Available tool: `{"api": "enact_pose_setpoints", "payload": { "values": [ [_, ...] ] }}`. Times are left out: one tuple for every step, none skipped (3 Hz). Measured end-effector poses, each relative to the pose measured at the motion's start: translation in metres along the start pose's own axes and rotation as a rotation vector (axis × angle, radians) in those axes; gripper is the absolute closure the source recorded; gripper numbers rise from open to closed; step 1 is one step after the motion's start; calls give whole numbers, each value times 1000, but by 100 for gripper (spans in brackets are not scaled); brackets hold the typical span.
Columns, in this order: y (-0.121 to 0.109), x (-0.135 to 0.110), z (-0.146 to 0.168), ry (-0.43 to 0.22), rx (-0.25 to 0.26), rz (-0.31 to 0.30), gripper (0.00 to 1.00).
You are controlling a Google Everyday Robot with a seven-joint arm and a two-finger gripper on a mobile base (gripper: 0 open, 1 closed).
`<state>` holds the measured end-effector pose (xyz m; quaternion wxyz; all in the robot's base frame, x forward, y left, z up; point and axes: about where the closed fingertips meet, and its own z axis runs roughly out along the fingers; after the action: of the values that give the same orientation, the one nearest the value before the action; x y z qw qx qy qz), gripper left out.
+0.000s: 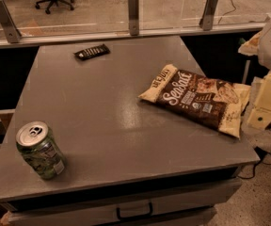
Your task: Pick green can
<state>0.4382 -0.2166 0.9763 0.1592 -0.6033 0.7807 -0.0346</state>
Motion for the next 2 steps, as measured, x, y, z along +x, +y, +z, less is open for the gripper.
{"api": "enact_pose_setpoints", "payload": {
  "values": [
    [0, 0, 0, 0, 0, 0, 0],
    [3, -23, 19, -74, -56, -42, 0]
  ]
}}
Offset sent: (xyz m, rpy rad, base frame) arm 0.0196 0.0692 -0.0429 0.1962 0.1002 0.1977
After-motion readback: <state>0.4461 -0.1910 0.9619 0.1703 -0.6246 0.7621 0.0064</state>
